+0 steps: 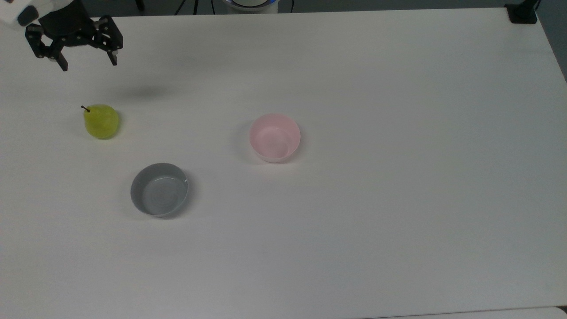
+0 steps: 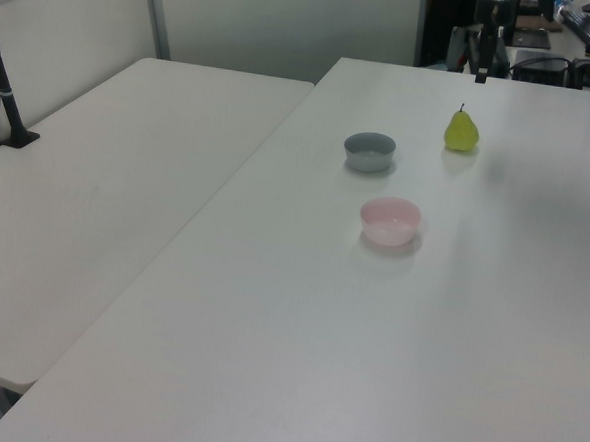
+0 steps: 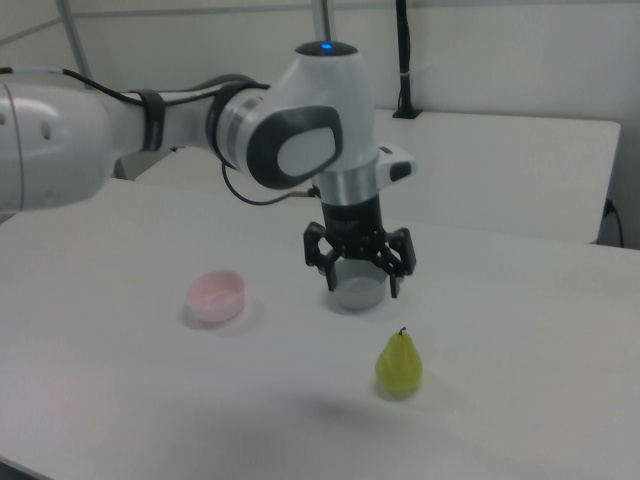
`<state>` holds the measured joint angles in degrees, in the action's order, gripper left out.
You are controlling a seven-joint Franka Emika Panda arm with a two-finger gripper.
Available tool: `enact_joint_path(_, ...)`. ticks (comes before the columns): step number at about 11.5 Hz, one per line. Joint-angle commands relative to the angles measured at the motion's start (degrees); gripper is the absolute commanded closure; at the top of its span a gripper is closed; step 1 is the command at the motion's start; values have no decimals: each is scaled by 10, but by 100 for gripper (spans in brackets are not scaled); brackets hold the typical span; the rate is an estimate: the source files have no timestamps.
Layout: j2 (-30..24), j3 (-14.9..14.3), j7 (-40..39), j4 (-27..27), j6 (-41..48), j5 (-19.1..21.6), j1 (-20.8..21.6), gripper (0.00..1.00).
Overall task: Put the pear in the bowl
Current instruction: 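Move the open gripper over the yellow-green pear and lower it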
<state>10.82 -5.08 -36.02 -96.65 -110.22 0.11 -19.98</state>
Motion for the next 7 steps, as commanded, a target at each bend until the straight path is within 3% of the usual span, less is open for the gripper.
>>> enact_joint_path(1, 38, 0, 39, -5, -61, -3, -19, 0)
enact_joint_path(7, 100, 0, 118, -4, -108, -7, -25, 0)
